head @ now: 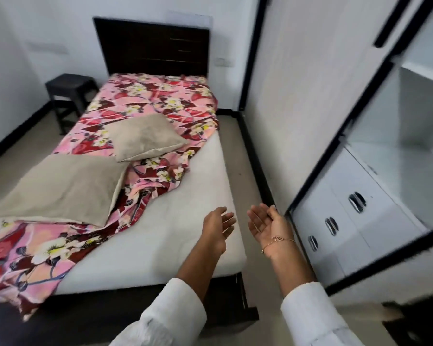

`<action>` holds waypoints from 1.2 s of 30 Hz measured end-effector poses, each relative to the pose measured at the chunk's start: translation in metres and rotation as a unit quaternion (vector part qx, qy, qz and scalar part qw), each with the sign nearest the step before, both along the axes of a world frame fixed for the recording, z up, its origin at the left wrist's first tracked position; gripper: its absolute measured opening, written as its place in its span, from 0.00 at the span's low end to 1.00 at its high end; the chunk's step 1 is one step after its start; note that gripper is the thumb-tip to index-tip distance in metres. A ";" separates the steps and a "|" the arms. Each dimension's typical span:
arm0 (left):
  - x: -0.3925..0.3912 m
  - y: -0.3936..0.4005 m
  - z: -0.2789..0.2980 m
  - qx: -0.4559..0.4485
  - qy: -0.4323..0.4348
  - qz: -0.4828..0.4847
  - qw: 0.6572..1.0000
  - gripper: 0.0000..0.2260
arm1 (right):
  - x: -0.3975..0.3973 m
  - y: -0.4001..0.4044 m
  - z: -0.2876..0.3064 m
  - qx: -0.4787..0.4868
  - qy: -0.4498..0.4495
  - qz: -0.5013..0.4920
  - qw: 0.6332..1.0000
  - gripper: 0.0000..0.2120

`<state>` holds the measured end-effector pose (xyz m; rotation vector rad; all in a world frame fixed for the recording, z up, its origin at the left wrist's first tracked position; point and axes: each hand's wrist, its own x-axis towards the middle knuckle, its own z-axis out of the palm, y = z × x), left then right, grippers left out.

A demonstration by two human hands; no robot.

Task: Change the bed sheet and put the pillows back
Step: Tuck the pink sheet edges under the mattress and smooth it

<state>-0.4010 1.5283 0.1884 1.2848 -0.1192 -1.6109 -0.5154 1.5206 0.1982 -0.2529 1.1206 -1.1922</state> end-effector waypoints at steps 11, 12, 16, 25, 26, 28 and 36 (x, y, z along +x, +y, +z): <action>-0.040 -0.141 -0.022 0.023 0.071 0.209 0.975 0.06 | -0.033 -0.177 -0.013 -0.014 0.044 0.181 0.982 0.14; -0.039 -0.151 -0.025 0.026 0.072 0.223 0.972 0.05 | -0.034 -0.195 -0.013 -0.009 0.033 0.188 0.981 0.14; -0.024 -0.169 -0.045 0.045 0.089 0.294 0.951 0.06 | -0.024 -0.256 -0.023 0.032 -0.036 0.197 0.979 0.14; 0.040 -0.254 -0.101 0.103 0.094 0.460 0.877 0.08 | 0.087 -0.350 -0.097 0.170 -0.036 0.336 0.926 0.14; 0.046 -0.263 -0.107 0.116 0.096 0.466 0.872 0.08 | 0.097 -0.357 -0.106 0.183 -0.025 0.354 0.917 0.14; 0.062 -0.283 -0.131 0.140 0.094 0.482 0.860 0.07 | 0.119 -0.381 -0.131 0.205 0.003 0.395 0.896 0.12; 0.123 -0.333 -0.246 0.223 0.055 0.522 0.822 0.08 | 0.187 -0.456 -0.245 0.244 0.094 0.448 0.855 0.12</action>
